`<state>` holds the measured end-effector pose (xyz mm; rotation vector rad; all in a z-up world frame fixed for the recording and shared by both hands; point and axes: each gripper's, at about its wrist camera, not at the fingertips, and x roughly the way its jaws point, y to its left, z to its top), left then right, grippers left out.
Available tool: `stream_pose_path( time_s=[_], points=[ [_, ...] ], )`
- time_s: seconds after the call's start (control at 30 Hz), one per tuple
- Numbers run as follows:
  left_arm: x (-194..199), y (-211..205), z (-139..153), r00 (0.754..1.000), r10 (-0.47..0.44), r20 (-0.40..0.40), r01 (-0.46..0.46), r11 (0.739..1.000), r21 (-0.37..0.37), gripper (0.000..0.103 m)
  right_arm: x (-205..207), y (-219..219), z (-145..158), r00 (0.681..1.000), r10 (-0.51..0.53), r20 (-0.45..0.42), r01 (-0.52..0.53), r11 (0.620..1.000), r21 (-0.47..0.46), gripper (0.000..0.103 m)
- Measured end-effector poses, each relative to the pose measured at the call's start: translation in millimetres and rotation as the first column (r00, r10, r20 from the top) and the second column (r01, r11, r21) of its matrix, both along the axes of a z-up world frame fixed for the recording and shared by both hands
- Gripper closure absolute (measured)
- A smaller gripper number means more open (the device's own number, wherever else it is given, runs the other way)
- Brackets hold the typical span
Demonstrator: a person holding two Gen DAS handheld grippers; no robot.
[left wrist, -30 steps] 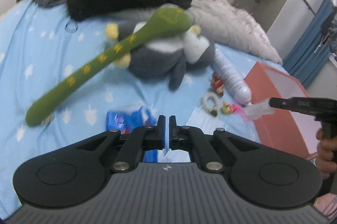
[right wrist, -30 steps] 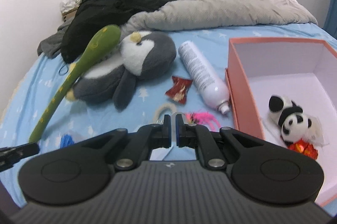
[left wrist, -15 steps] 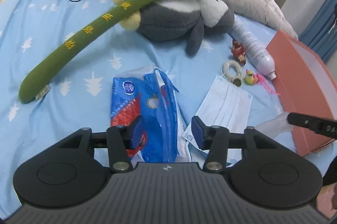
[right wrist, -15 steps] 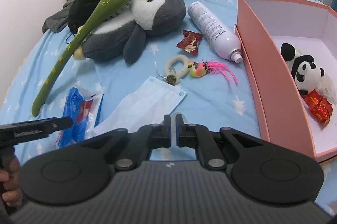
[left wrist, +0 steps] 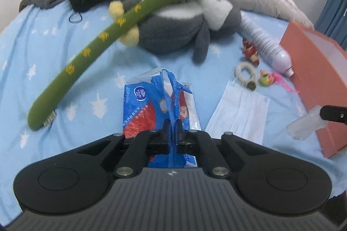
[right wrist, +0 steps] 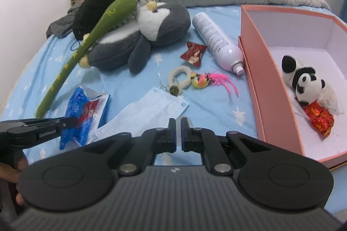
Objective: Organize soft objects
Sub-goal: 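Carry the blue wet-wipe packet over the pink box with the left gripper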
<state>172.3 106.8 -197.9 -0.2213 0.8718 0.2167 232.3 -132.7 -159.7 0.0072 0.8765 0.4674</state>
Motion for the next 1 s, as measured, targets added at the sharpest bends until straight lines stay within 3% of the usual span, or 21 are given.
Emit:
stream_pose_path(
  time_s=[0.27, 0.6, 0.87, 1.0],
  points=[
    [-4.3, -7.5, 63.4, 0.994, -0.038, 0.099, 0.038, 0.999, 0.003, 0.099, -2.7, -10.2, 37.2, 0.997, -0.001, 0.082, -0.001, 1.0, 0.018, 0.095],
    [18.1, -33.3, 137.0, 0.972, -0.134, 0.191, 0.138, 0.99, -0.012, 0.099, 3.4, -27.6, 92.5, 0.978, -0.017, 0.208, 0.01, 0.999, 0.038, 0.095],
    [56.2, -95.7, 190.1, 0.929, -0.262, 0.262, 0.277, 0.961, -0.021, 0.099, 12.5, -60.5, 140.4, 0.949, -0.079, 0.306, 0.066, 0.996, 0.053, 0.095],
    [85.3, -145.9, 204.6, 0.894, -0.359, 0.266, 0.379, 0.925, -0.024, 0.099, 24.6, -91.7, 157.0, 0.942, -0.146, 0.303, 0.127, 0.989, 0.081, 0.095]
  ],
)
